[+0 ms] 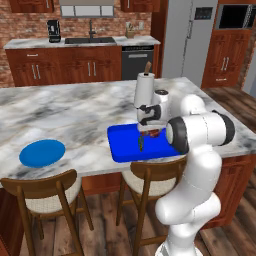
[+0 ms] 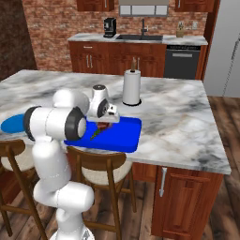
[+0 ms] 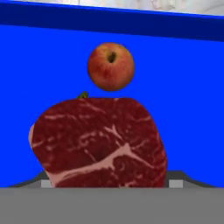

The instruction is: Create a steak meal by picking up the steak and asparagus from the tray and placing them on the plate. Leave the apple on the tray.

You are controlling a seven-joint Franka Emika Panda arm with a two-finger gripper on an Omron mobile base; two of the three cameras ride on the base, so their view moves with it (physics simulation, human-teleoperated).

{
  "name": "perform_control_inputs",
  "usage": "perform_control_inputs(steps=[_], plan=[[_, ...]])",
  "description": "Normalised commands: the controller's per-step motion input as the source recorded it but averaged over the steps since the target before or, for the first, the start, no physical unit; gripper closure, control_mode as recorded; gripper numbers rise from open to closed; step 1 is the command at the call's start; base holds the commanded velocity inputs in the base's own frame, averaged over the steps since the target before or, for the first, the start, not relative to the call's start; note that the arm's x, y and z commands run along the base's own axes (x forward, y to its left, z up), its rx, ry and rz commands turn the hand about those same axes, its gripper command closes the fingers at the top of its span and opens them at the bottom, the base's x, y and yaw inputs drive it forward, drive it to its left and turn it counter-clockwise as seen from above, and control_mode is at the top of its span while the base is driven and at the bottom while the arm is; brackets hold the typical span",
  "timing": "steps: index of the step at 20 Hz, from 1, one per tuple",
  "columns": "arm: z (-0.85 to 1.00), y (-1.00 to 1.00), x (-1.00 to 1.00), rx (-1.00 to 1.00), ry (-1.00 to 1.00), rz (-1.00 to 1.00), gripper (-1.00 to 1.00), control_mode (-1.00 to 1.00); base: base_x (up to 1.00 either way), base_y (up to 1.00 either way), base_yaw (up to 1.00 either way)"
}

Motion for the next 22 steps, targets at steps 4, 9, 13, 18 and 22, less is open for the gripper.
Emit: perform_control_inputs(steps=[4,9,13,18,22], plan=[[0.79,0.43,-0.44,-0.02,-0.21,0.06,1.00,-1.00,0.00,0.00,0.00],[0.60,0.39,-0.46,0.03,-0.11,0.07,1.00,-1.00,0.00,0.00,0.00],[0.40,0.39,-0.33,0.15,0.00,0.03,1.00,-1.00,0.00,0.00,0.00],[0.28,0.64,-0.15,0.17,0.14,0.03,1.00,-1.00,0.00,0.00,0.00],[0.15,0.82,-0.08,0.15,0.20,0.04,1.00,-1.00,0.00,0.00,0.00]])
